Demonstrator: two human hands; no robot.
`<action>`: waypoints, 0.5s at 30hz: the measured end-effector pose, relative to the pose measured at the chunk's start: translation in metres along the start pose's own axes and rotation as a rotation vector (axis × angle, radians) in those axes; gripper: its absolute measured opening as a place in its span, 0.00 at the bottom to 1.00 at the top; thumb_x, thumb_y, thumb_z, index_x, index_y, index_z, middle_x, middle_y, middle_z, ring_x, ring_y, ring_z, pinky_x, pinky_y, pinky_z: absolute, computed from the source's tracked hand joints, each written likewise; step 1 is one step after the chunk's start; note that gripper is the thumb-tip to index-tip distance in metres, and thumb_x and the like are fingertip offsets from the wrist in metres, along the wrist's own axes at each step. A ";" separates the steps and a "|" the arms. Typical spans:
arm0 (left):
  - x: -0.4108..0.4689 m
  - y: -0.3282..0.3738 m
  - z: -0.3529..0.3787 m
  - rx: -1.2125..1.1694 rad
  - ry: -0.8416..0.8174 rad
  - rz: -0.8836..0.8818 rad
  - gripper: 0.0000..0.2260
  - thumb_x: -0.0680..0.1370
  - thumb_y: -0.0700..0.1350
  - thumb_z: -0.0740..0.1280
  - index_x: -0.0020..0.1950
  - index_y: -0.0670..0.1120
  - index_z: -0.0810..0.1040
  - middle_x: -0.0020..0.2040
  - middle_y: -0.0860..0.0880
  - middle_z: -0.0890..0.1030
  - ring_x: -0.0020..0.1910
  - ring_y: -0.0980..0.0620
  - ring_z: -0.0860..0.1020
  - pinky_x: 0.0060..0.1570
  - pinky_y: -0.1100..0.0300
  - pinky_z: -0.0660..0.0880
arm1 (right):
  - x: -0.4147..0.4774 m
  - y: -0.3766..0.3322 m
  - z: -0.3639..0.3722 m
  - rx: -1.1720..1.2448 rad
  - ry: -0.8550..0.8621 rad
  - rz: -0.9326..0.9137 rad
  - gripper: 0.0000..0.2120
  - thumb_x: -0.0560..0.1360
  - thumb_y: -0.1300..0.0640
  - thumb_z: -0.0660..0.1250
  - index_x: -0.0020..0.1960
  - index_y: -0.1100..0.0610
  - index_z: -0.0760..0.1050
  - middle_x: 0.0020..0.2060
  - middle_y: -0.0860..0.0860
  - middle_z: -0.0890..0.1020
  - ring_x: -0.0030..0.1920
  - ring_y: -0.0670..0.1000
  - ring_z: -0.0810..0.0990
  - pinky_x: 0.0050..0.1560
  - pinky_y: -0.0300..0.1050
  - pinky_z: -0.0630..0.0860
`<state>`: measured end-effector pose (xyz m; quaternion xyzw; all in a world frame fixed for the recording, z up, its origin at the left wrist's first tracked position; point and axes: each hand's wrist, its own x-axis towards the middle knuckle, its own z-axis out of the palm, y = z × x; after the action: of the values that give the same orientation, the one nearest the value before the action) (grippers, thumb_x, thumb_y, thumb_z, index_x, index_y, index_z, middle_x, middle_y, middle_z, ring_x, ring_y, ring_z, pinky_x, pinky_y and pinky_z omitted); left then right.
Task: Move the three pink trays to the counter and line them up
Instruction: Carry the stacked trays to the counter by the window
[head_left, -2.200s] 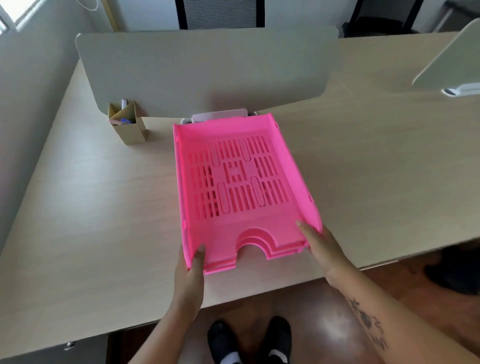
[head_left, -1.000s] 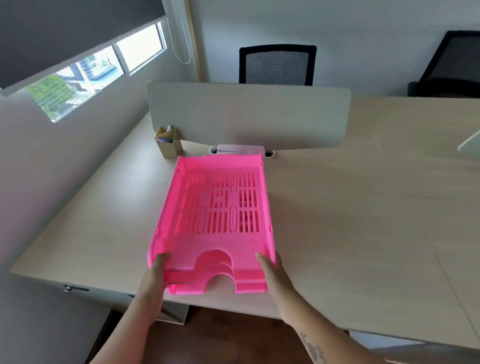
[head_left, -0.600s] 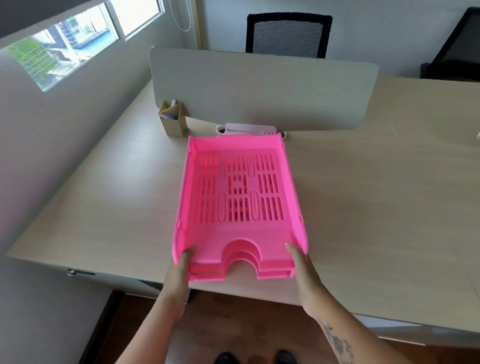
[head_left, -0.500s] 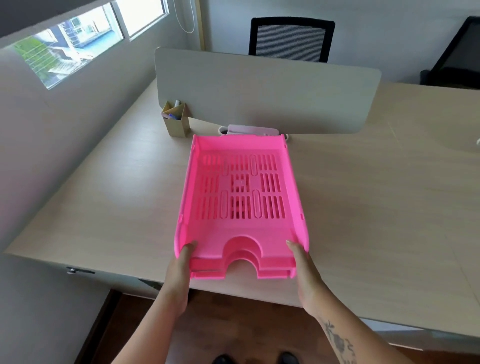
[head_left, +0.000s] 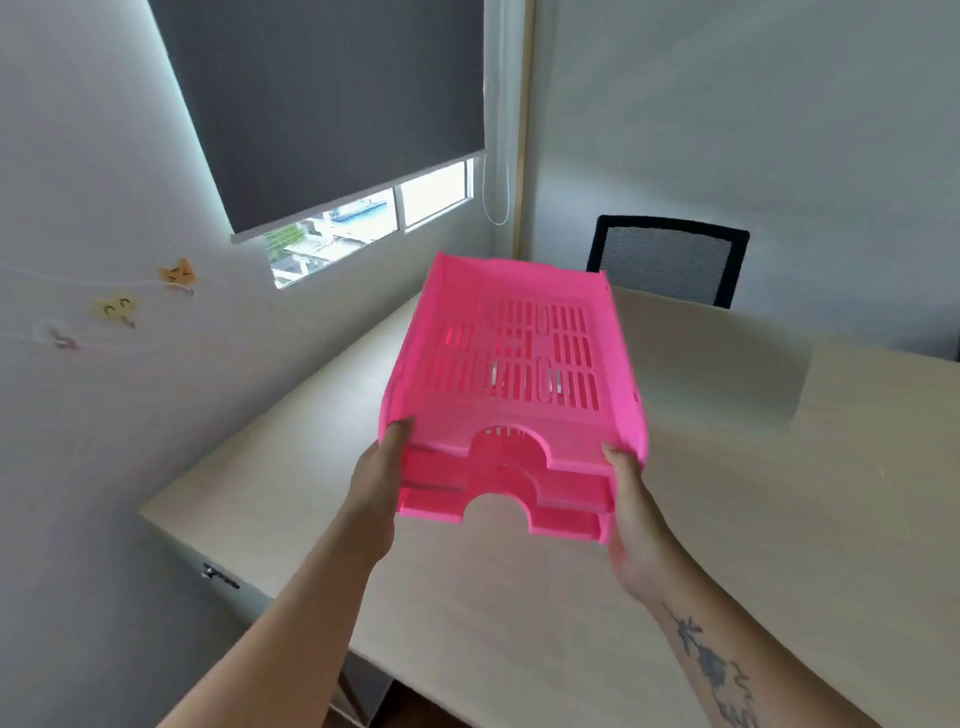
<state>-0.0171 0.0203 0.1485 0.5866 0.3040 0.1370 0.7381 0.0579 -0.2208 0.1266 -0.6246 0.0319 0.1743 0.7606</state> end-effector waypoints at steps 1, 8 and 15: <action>-0.003 0.014 0.004 -0.015 0.029 0.025 0.24 0.68 0.62 0.66 0.56 0.48 0.80 0.51 0.41 0.86 0.51 0.39 0.84 0.58 0.41 0.77 | 0.006 -0.016 0.003 -0.002 -0.043 -0.012 0.21 0.75 0.36 0.60 0.61 0.45 0.77 0.52 0.55 0.87 0.55 0.57 0.84 0.64 0.65 0.74; -0.043 0.101 -0.004 -0.161 0.297 0.183 0.26 0.65 0.64 0.68 0.55 0.49 0.80 0.51 0.42 0.86 0.49 0.40 0.84 0.55 0.40 0.79 | 0.027 -0.115 0.056 -0.037 -0.357 0.002 0.25 0.73 0.34 0.60 0.60 0.49 0.79 0.51 0.56 0.87 0.51 0.58 0.86 0.58 0.65 0.78; -0.139 0.127 -0.087 -0.268 0.592 0.295 0.28 0.66 0.62 0.67 0.59 0.45 0.80 0.55 0.38 0.84 0.55 0.35 0.82 0.60 0.35 0.75 | -0.023 -0.136 0.148 -0.077 -0.655 0.033 0.31 0.69 0.34 0.66 0.64 0.52 0.74 0.54 0.56 0.86 0.49 0.58 0.86 0.51 0.63 0.82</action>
<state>-0.1580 0.0457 0.2982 0.4570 0.3958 0.4449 0.6608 0.0530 -0.1049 0.2926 -0.5629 -0.2107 0.3794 0.7034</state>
